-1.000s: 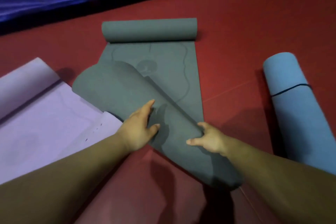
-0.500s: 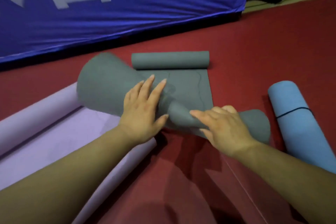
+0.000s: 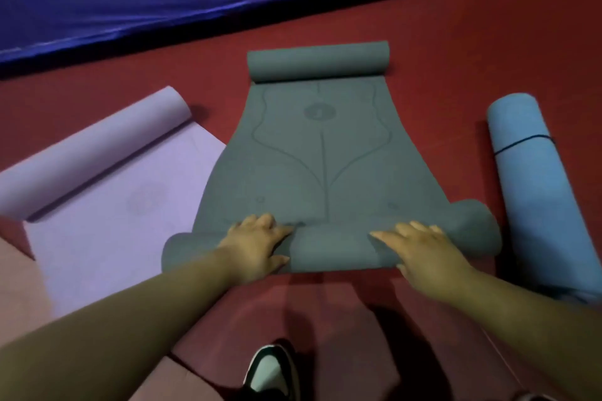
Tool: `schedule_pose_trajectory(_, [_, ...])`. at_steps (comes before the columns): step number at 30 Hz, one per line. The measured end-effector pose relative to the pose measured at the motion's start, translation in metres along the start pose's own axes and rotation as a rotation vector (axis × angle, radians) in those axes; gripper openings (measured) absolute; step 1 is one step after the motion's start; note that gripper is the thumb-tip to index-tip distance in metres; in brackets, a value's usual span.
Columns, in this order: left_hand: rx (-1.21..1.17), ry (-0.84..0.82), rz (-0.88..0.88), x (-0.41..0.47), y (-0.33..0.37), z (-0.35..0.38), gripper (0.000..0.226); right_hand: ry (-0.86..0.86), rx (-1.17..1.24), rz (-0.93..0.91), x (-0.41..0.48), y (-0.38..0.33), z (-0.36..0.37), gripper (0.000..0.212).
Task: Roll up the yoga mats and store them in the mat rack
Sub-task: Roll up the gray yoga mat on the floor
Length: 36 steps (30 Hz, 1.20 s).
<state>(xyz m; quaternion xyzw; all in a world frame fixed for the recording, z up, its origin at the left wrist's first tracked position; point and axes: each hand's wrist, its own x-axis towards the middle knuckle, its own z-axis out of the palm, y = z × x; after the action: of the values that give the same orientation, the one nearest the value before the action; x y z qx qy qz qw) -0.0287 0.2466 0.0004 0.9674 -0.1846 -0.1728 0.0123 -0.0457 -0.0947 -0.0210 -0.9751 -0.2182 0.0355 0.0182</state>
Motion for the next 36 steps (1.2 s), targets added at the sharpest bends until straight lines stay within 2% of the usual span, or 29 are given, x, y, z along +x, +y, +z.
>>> schedule_pose_trajectory(3, [-0.047, -0.041, 0.003, 0.013, 0.003, 0.028, 0.057, -0.202, 0.117, 0.158, 0.003, 0.001, 0.032, 0.070])
schedule_pose_trajectory(6, [-0.141, -0.114, 0.012, 0.018, -0.002, 0.055, 0.054, -0.227, 0.220, 0.197, 0.010, -0.009, 0.060, 0.073])
schedule_pose_trajectory(11, [-0.208, -0.021, -0.010, 0.002, -0.010, 0.090, 0.067, -0.281, 0.330, 0.156, 0.029, -0.020, 0.094, 0.075])
schedule_pose_trajectory(14, [-0.234, 0.065, 0.003, -0.015, -0.010, 0.114, 0.063, -0.355, 0.387, 0.130, 0.023, -0.021, 0.105, 0.077])
schedule_pose_trajectory(16, [-0.237, 0.130, -0.007, -0.026, -0.006, 0.128, 0.057, -0.330, 0.440, 0.117, 0.007, -0.023, 0.109, 0.079])
schedule_pose_trajectory(19, [-0.244, 0.199, -0.065, -0.038, 0.007, 0.143, 0.047, -0.287, 0.472, 0.149, -0.025, -0.030, 0.123, 0.068])
schedule_pose_trajectory(23, [-0.259, 0.200, -0.137, -0.050, 0.019, 0.164, 0.047, -0.005, 0.321, 0.147, -0.055, -0.056, 0.145, 0.056])
schedule_pose_trajectory(25, [-0.266, 0.183, -0.154, -0.056, 0.019, 0.173, 0.048, 0.066, 0.235, 0.145, -0.058, -0.068, 0.148, 0.053])
schedule_pose_trajectory(28, [-0.280, 0.148, -0.159, -0.062, 0.020, 0.183, 0.048, 0.071, 0.164, 0.146, -0.060, -0.077, 0.149, 0.051])
schedule_pose_trajectory(31, [-0.287, 0.142, -0.172, -0.060, 0.020, 0.188, 0.050, -0.002, 0.167, 0.168, -0.064, -0.079, 0.153, 0.058])
schedule_pose_trajectory(36, [-0.037, 0.253, -0.070, -0.055, 0.022, 0.194, 0.044, -0.056, 0.201, 0.197, -0.071, -0.075, 0.168, 0.055])
